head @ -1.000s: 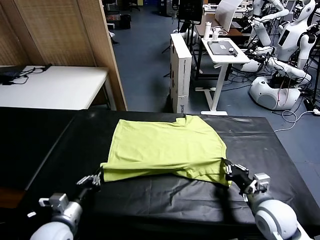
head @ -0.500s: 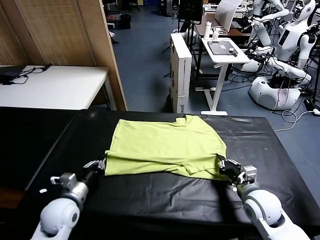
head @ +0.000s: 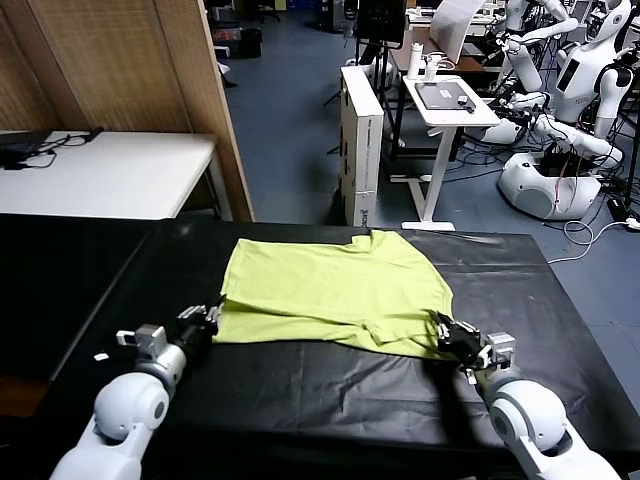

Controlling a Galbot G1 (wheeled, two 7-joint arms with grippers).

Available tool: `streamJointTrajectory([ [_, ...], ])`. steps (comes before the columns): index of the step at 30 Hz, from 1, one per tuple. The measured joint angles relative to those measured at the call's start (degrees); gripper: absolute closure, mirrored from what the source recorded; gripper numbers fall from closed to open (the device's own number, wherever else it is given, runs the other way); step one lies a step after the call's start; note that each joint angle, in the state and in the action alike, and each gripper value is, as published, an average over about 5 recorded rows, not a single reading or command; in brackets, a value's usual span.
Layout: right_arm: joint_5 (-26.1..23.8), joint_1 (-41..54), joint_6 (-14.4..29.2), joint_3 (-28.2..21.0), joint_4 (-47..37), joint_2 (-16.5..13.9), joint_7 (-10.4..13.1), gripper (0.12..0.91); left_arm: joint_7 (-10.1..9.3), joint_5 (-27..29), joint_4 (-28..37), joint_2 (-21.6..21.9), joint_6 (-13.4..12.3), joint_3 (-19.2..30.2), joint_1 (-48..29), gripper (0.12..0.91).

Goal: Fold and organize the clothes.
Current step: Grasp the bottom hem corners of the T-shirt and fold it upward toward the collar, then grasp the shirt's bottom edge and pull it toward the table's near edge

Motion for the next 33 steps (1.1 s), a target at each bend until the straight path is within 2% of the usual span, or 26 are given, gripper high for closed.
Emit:
streamJointTrajectory([
  [6, -0.31, -2.73, 0.23, 0.41, 0.15, -0.24, -0.23, 0.118, 0.31, 1.64, -1.87, -1.87, -0.16, -1.22, 5.08, 0.124],
  [12, -0.58, -2.71, 0.24, -0.39, -0.34, -0.22, -0.23, 0.131, 0.46, 2.04, -2.23, -2.59, -0.1, -1.46, 6.95, 0.123],
  [21, -0.7, -2.37, 0.34, -0.94, -0.74, -0.13, -0.23, 0.412, 1.22, 2.34, -1.22, -3.33, -0.37, -1.04, 7.14, 0.131],
  [25, -0.71, -2.41, 0.39, -0.93, -0.75, -0.13, -0.23, 0.635, 1.75, 2.44, -0.66, -3.5, -0.6, -0.81, 7.06, 0.158],
  [26, -0.72, -2.42, 0.4, -0.93, -0.75, -0.12, -0.23, 0.7, 1.87, 2.45, -0.6, -3.5, -0.68, -0.8, 7.05, 0.179],
  [28, -0.75, -2.47, 0.4, -0.93, -0.75, -0.07, -0.23, 0.773, 2.03, 2.44, -0.51, -3.46, -0.85, -0.78, 7.0, 0.232],
  [31, -0.81, -2.54, 0.4, -0.93, -0.74, 0.01, -0.23, 0.835, 2.2, 2.43, -0.39, -3.32, -1.22, -0.78, 6.92, 0.388],
  [33, -0.82, -2.57, 0.4, -0.92, -0.7, 0.01, -0.22, 0.865, 2.3, 2.43, -0.37, -3.22, -1.49, -0.78, 6.9, 0.52],
])
